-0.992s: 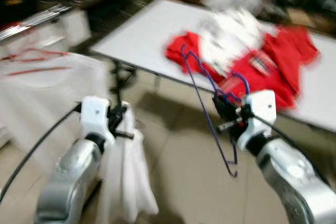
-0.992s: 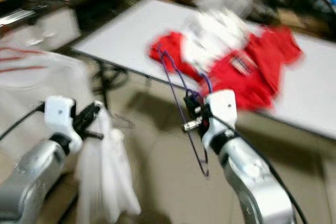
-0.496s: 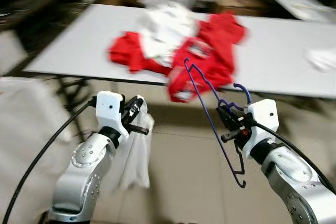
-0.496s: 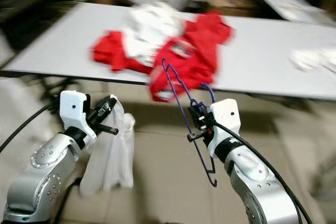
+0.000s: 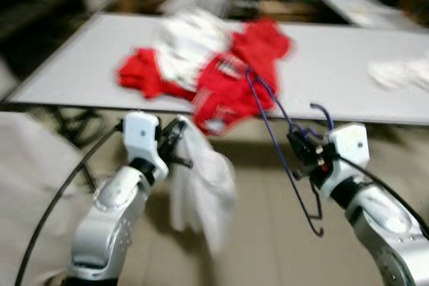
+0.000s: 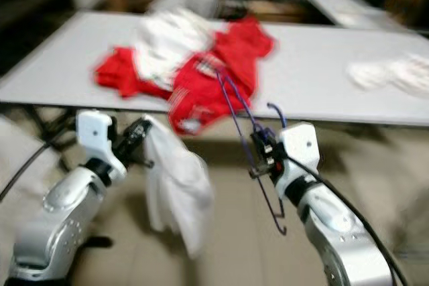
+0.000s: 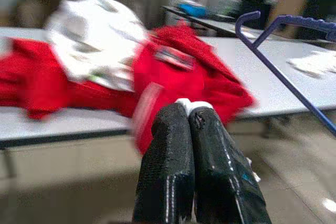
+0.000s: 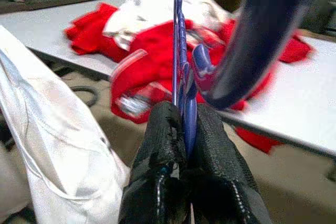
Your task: Hang hanger
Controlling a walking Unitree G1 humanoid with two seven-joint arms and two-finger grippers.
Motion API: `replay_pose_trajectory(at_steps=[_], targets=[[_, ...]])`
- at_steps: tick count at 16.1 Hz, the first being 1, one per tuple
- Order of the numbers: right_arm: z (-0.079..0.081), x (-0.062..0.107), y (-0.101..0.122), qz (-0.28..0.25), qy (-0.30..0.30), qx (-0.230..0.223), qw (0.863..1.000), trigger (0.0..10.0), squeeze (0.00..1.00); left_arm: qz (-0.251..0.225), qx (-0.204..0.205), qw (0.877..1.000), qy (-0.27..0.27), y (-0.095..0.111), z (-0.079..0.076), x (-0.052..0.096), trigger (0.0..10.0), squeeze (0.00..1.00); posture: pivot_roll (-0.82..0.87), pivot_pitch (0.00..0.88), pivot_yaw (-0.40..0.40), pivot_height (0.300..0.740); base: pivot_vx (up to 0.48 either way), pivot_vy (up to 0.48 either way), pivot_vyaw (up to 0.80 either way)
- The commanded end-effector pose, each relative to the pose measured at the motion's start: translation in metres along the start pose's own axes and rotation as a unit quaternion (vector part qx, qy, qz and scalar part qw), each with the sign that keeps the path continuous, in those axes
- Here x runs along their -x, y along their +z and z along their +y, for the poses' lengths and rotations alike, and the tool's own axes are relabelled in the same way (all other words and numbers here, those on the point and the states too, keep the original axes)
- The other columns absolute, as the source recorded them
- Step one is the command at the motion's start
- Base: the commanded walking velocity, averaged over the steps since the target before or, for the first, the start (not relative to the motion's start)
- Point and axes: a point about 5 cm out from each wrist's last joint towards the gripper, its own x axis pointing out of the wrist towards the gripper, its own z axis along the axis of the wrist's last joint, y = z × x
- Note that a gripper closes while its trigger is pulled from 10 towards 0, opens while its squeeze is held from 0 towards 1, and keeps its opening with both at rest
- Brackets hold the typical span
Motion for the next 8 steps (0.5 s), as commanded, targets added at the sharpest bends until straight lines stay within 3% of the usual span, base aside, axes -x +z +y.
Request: replay_pose_trajectory(at_steps=[1,4,7,8], targets=[[0.001,-0.002,0.006,-0.018,0.012,0.007,1.000,10.0,0.00,-0.019,-0.010,1.000,0.003,0.010,0.004,0.000,10.0,0.00,0.03,0.000,-0.012,0.740,0.379,0.000,0.00],[-0.004,0.002,0.012,-0.031,0.022,0.015,0.999,10.0,0.00,-0.030,-0.012,0.999,-0.014,0.016,0.002,-0.002,10.0,0.00,0.03,0.000,-0.010,0.740,0.382,0.000,0.00],[-0.006,0.005,0.019,-0.047,0.042,0.018,0.998,10.0,0.00,-0.048,-0.015,0.998,-0.041,0.029,-0.003,-0.008,10.0,0.00,0.03,0.000,-0.012,0.740,0.393,0.000,-0.70],[-0.010,0.009,0.023,-0.053,0.059,0.025,0.997,10.0,0.00,-0.062,-0.018,0.997,-0.052,0.039,-0.003,-0.014,10.0,0.00,0.03,0.000,-0.009,0.740,0.390,0.000,0.00]])
